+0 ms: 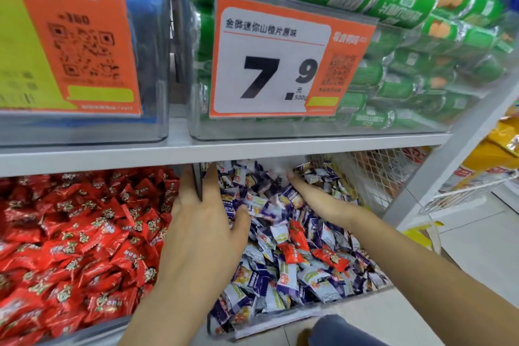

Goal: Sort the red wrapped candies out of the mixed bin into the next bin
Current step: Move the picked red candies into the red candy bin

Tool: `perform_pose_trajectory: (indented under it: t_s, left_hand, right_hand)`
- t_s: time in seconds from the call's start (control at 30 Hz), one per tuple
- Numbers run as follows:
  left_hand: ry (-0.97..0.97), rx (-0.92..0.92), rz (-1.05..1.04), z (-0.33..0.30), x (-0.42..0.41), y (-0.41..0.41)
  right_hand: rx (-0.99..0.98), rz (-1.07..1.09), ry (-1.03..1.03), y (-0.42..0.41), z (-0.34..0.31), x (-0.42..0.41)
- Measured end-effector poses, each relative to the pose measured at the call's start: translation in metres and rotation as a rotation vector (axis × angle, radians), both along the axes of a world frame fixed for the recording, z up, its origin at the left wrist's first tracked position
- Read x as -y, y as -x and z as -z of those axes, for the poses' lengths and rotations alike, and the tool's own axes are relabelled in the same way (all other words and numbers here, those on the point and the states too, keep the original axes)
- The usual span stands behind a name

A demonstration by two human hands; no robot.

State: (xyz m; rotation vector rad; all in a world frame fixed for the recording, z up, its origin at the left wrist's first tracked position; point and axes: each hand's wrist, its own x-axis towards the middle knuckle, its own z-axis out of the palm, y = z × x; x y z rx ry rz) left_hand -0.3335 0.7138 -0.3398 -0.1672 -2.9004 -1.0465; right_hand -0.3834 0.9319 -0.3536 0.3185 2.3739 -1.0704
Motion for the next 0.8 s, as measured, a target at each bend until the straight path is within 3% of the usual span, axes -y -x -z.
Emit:
perform_pose_trajectory:
  t_s: [0.23,0.33,0.47,0.6,0.7,0.8]
  left_hand:
    - [0.085,0.037,-0.018,-0.004,0.002,0.002]
    - [0.244,-0.215,-0.016,-0.007,0.000,0.001]
    - [0.142,-0.366,0.065,-0.019,-0.011,-0.007]
    - [0.040,-0.276,0.187,-0.020,-0.036,-0.013]
    - [0.107,-0.194,0.302,-0.014,-0.059,-0.016]
    - [0.174,-0.121,0.392,-0.012,-0.077,-0.014]
  right_hand:
    - [-0.192,-0.107,0.099,-0.065,-0.039,0.002]
    - [-0.385,-0.067,0.066,-0.089,-0.048,-0.013]
    - [-0.513,0.113,-0.038,-0.112,-0.047,-0.045]
    - [-0.490,0.168,-0.274,-0.125,-0.036,-0.071]
    - [-0.244,0.049,-0.537,-0.122,-0.018,-0.083]
    - [-0.048,-0.123,-0.622,-0.118,-0.009,-0.084]
